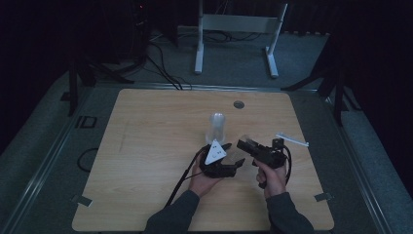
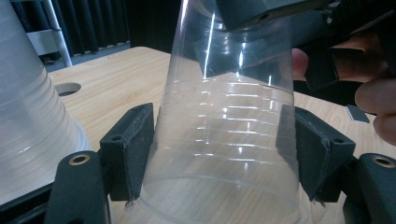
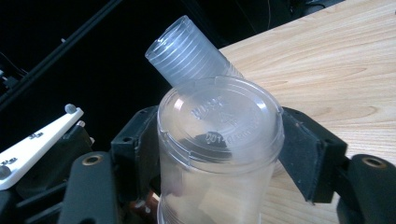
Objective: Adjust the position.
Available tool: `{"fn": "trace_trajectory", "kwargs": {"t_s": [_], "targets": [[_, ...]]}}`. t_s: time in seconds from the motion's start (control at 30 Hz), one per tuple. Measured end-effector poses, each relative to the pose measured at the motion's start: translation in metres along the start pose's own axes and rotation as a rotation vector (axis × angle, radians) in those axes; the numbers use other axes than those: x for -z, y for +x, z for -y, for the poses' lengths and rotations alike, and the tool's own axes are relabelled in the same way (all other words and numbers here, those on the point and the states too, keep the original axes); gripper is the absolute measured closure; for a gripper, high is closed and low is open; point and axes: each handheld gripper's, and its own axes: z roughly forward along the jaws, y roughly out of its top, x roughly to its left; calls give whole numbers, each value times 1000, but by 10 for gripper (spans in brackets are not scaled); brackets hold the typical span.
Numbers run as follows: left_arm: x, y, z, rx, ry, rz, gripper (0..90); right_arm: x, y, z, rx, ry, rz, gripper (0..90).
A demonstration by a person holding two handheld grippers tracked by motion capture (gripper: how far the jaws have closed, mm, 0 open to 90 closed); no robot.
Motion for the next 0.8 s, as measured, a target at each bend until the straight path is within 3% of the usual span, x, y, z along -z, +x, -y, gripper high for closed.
{"fn": "trace_trajectory", "kwargs": {"t_s": [0.8], "targets": [[9, 10, -3, 3, 28, -16, 294, 19, -2, 2, 48, 31, 17, 299]]}}
